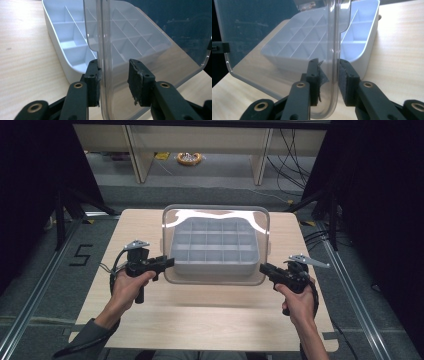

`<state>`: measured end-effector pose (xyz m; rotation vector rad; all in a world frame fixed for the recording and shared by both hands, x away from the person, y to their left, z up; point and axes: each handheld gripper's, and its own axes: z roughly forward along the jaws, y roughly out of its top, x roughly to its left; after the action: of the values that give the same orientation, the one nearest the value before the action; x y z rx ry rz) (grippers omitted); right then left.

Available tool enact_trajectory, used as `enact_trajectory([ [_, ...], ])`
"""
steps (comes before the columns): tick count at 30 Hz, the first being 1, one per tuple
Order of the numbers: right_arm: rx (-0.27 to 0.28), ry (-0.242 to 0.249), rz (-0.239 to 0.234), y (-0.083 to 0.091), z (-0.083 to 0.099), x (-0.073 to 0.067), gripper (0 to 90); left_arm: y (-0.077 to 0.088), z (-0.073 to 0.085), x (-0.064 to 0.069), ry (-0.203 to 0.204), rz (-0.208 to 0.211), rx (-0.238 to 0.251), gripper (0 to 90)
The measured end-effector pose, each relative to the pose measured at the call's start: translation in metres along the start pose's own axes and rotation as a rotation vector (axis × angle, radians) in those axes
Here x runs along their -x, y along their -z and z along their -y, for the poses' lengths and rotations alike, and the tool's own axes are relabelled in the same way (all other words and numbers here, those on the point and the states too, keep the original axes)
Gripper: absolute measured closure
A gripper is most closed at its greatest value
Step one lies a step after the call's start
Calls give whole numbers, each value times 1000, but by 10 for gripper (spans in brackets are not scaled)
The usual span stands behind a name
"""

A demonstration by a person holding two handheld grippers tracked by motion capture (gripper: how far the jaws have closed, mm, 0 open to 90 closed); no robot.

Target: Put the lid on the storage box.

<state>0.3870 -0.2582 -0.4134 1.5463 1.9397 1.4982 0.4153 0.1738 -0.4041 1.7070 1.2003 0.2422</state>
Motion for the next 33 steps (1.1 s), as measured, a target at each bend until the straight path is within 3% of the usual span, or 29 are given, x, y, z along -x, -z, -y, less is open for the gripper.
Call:
enact_trajectory([
  [6,15,17,13,-11,-17,6,728,-15,-17,-8,17,-10,-9,607],
  [8,4,-4,30,-15,-23,5,728,-21,-22,-12,30,-16,-11,604],
  [9,11,18,31,-19,-26,7,728,-24,-24,-14,34,-23,-14,602],
  [10,0,8,42,-23,-31,7,728,-27,-26,-16,32,-26,-19,595],
  [11,10,45,47,-27,-33,11,727,-32,-29,-19,48,-36,-18,592],
  [12,2,25,41,-29,-35,10,727,-34,-31,-20,47,-43,-19,588],
  [15,-4,30,50,-34,-39,11,726,-38,-34,-22,47,-54,-21,582],
  [16,-11,-2,68,-38,-41,9,721,-42,-37,-24,53,-60,-25,579],
  [19,-8,17,73,-46,-46,16,720,-49,-41,-27,61,-69,-31,574],
  [20,-22,-32,76,-47,-46,13,720,-51,-43,-28,68,-72,-35,571],
  [21,-22,-32,76,-47,-46,13,720,-51,-43,-28,68,-72,-35,568],
  [22,-18,0,78,-49,-47,17,719,-52,-44,-30,61,-80,-48,568],
  [23,-28,-34,88,-53,-48,15,719,-55,-45,-32,70,-84,-47,563],
  [24,-16,1,80,-55,-48,19,718,-57,-46,-33,76,-82,-49,563],
  [25,-16,1,80,-55,-48,19,718,-57,-46,-33,76,-82,-49,562],
  [28,-30,-9,88,-60,-48,21,717,-60,-46,-37,75,-87,-72,560],
  [29,-40,-47,89,-61,-47,18,717,-63,-45,-37,91,-87,-63,560],
  [30,-42,-54,97,-63,-47,19,716,-64,-45,-39,87,-87,-74,558],
  [32,-31,-25,87,-66,-46,25,715,-67,-45,-40,99,-87,-72,558],
  [33,-43,-44,94,-68,-44,25,713,-68,-45,-40,107,-87,-73,556],
])
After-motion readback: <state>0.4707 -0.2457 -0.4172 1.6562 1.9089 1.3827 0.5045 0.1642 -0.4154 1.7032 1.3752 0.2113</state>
